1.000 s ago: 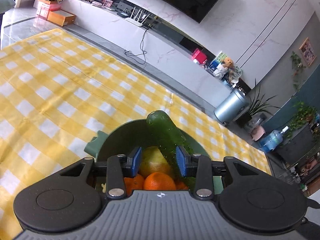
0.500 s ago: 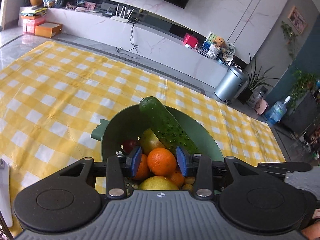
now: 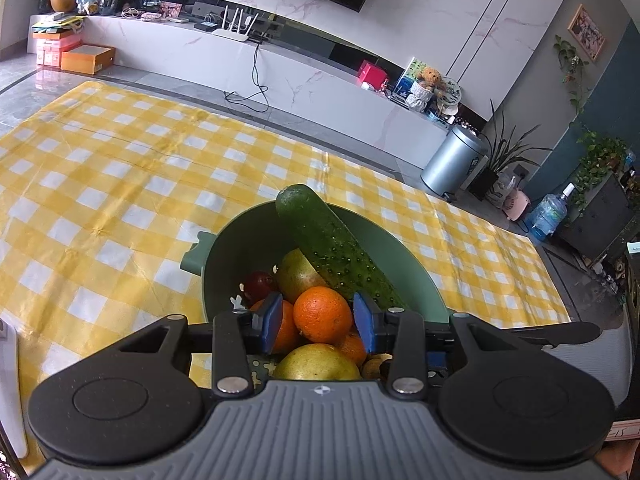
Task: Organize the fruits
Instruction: 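Open the left tool to release the cucumber while the right tool releases the kiwi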
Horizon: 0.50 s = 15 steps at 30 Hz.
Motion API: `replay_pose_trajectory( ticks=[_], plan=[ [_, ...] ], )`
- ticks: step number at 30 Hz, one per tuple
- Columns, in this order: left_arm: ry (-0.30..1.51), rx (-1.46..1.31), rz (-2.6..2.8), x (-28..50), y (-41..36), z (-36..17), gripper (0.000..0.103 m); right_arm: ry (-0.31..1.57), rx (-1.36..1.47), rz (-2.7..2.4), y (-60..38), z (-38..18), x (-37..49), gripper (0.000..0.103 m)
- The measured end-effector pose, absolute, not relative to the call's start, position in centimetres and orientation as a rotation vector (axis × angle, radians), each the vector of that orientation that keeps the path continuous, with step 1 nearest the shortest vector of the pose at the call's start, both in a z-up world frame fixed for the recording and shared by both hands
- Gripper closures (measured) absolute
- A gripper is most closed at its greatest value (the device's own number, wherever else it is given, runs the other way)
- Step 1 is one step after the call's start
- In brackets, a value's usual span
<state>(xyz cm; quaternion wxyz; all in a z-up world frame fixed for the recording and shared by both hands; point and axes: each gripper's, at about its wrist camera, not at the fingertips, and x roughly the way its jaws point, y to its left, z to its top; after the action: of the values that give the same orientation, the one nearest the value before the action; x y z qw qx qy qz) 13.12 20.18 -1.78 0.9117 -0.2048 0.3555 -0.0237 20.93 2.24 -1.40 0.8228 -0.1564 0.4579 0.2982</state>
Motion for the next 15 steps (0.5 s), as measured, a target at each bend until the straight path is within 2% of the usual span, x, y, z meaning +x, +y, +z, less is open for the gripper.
replay_pose_trajectory(
  ticks=[8,12,15],
  plan=[
    [0.667,-0.401,-0.074,12.2,19.3,-0.6,0.055,0.915,-0.289,0.634,1.0,0.4,19.9,0.080],
    [0.611,-0.354,-0.075,11.2,17.7,0.9,0.055,0.828,-0.247,0.607,-1.0,2.8,18.2,0.066],
    [0.572,-0.285,-0.064,10.0,15.9,2.2,0.054,0.745,-0.216,0.575,-3.1,4.7,16.5,0.065]
  ],
)
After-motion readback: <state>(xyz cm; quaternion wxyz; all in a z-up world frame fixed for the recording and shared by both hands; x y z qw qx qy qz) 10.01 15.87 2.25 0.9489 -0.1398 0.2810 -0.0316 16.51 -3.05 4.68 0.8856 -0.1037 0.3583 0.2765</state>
